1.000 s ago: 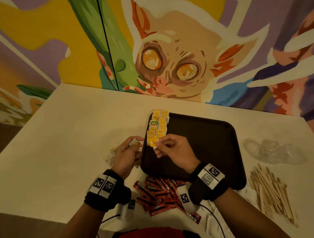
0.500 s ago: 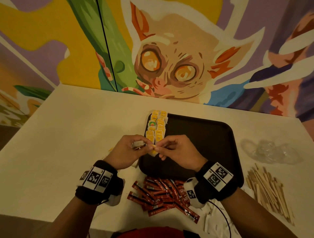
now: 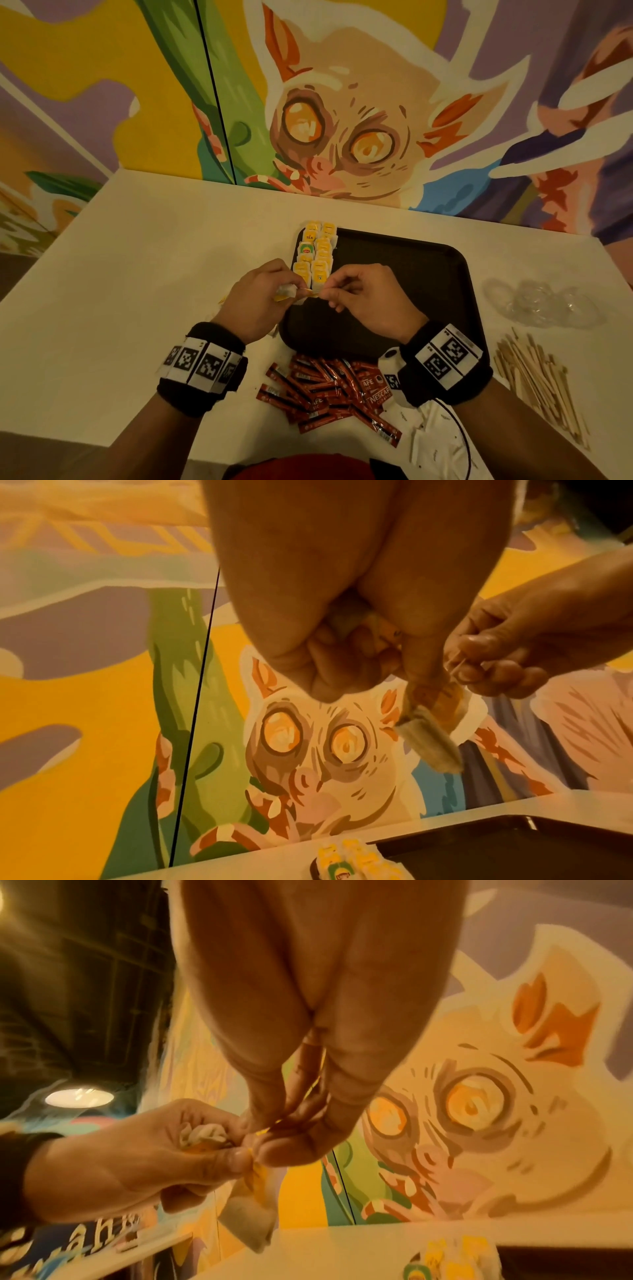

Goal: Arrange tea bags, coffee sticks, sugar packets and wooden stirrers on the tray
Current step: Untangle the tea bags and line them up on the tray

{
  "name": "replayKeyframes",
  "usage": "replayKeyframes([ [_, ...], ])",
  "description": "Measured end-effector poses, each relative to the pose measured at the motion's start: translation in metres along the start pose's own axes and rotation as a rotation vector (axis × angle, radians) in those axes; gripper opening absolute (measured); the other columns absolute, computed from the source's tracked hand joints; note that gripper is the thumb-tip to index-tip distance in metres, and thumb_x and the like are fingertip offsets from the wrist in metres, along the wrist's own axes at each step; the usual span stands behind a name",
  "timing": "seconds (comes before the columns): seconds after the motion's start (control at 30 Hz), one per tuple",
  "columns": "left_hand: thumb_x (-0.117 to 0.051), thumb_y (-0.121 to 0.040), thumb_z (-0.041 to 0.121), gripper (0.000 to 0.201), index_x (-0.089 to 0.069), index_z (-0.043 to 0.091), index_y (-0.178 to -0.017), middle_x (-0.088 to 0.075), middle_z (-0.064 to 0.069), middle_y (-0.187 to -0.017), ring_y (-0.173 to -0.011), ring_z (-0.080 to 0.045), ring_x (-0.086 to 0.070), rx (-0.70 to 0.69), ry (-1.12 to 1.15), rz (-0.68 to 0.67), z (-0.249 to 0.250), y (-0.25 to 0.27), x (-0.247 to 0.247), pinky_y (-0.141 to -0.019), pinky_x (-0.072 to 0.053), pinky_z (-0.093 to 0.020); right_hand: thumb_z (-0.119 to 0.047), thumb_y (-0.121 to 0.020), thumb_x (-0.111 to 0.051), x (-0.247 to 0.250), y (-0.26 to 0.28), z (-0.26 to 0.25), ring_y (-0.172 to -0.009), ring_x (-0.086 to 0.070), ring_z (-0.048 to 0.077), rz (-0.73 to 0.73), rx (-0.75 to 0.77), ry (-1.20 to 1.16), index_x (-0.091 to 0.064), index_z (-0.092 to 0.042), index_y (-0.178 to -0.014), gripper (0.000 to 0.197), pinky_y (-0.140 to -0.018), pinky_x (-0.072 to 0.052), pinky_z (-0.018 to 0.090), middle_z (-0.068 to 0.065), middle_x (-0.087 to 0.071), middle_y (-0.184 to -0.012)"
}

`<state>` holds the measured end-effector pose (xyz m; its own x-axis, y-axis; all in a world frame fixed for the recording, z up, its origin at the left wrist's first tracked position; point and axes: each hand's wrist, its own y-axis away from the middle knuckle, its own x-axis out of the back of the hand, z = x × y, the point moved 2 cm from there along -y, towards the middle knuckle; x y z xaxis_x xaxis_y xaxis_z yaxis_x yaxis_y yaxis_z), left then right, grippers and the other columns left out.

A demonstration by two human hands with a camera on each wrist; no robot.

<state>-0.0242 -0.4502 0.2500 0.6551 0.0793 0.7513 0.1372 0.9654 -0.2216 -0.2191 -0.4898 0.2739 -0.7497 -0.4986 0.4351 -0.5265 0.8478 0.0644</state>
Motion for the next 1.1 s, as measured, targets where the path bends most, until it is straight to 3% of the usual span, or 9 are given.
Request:
replayKeyframes([
  [0.2, -0.072, -0.083, 0.029, 0.011, -0.075, 0.023, -0.091, -0.056, 0.012, -0.087, -0.075, -0.002, -0.053, -0.074, 0.066, -0.013, 0.005, 0.002, 0.001, -0.063, -0.046, -0.025, -0.021, -0.089, -0.069, 0.004, -0.002, -0.014, -0.085, -0.065, 0.004, 0.004, 0.136, 0.186, -0.073, -0.016, -0.094, 0.009, -0.078, -0.055, 0.024, -0.01, -0.069, -0.089],
  [0.33, -0.073, -0.08, 0.027, 0.012, -0.077, 0.02, -0.089, -0.058, 0.011, -0.086, -0.079, 0.002, -0.055, -0.137, 0.207, -0.005, 0.016, 0.003, 0.006, -0.069, -0.041, -0.01, -0.018, -0.09, -0.068, 0.007, -0.007, -0.017, -0.088, -0.065, 0.009, 0.022, 0.172, 0.112, -0.073, -0.017, -0.092, 0.005, -0.082, -0.054, 0.037, -0.007, -0.07, -0.09],
  [0.43, -0.073, -0.077, 0.021, 0.014, -0.078, 0.012, -0.087, -0.058, 0.007, -0.085, -0.08, 0.003, -0.056, -0.171, 0.315, 0.045, 0.025, 0.002, 0.013, -0.072, -0.039, -0.006, -0.016, -0.089, -0.069, 0.009, -0.011, -0.013, -0.088, -0.066, 0.016, 0.031, 0.126, -0.01, -0.072, -0.02, -0.089, 0.005, -0.086, -0.053, 0.048, -0.004, -0.071, -0.089],
  [0.5, -0.074, -0.076, 0.016, 0.013, -0.077, 0.01, -0.088, -0.058, 0.005, -0.085, -0.08, 0.004, -0.055, -0.193, 0.338, 0.085, 0.029, 0.002, 0.018, -0.072, -0.04, -0.006, -0.015, -0.09, -0.068, 0.008, -0.013, -0.011, -0.087, -0.067, 0.019, 0.027, 0.119, -0.054, -0.072, -0.019, -0.089, 0.006, -0.086, -0.054, 0.045, 0.0, -0.071, -0.087],
  [0.63, -0.074, -0.078, 0.011, 0.013, -0.077, 0.007, -0.09, -0.059, 0.0, -0.084, -0.078, 0.002, -0.055, -0.203, 0.33, 0.194, 0.034, 0.0, 0.025, -0.072, -0.041, -0.008, -0.007, -0.092, -0.064, 0.002, -0.014, -0.005, -0.073, -0.062, 0.002, -0.01, 0.104, -0.152, -0.07, -0.02, -0.087, 0.015, -0.068, -0.048, 0.018, -0.005, -0.067, -0.081],
  [0.67, -0.074, -0.079, 0.012, 0.013, -0.076, 0.007, -0.091, -0.059, 0.0, -0.083, -0.077, 0.002, -0.055, -0.198, 0.324, 0.223, 0.035, 0.0, 0.027, -0.071, -0.041, -0.008, -0.005, -0.092, -0.063, 0.0, -0.015, -0.003, -0.072, -0.06, 0.001, -0.014, 0.1, -0.17, -0.069, -0.021, -0.086, 0.018, -0.066, -0.047, 0.016, -0.005, -0.066, -0.081],
  [0.83, -0.075, -0.079, 0.013, 0.014, -0.076, 0.006, -0.09, -0.06, 0.001, -0.083, -0.077, 0.005, -0.056, -0.17, 0.265, 0.333, 0.034, -0.001, 0.025, -0.07, -0.041, -0.007, -0.001, -0.095, -0.057, -0.004, -0.016, 0.003, -0.071, -0.06, 0.013, -0.024, 0.09, -0.266, -0.069, -0.02, -0.092, 0.023, -0.061, -0.049, 0.024, -0.001, -0.066, -0.082],
  [0.97, -0.076, -0.079, 0.011, 0.013, -0.076, 0.006, -0.09, -0.06, 0.001, -0.082, -0.075, 0.004, -0.056, -0.13, 0.232, 0.383, 0.029, 0.0, 0.021, -0.069, -0.042, -0.007, -0.009, -0.098, -0.05, -0.011, -0.015, 0.008, -0.071, -0.054, 0.03, -0.06, 0.074, -0.34, -0.068, -0.022, -0.107, 0.024, -0.062, -0.046, 0.033, 0.011, -0.064, -0.08],
  [1.1, -0.077, -0.079, 0.009, 0.012, -0.076, 0.008, -0.091, -0.061, -0.002, -0.082, -0.073, -0.002, -0.057, -0.077, 0.19, 0.421, 0.021, 0.002, 0.016, -0.066, -0.045, -0.012, -0.012, -0.091, -0.06, -0.019, -0.012, 0.008, -0.073, -0.057, 0.019, -0.074, 0.021, -0.428, -0.066, -0.019, -0.11, 0.021, -0.061, -0.047, 0.026, 0.0, -0.066, -0.088],
])
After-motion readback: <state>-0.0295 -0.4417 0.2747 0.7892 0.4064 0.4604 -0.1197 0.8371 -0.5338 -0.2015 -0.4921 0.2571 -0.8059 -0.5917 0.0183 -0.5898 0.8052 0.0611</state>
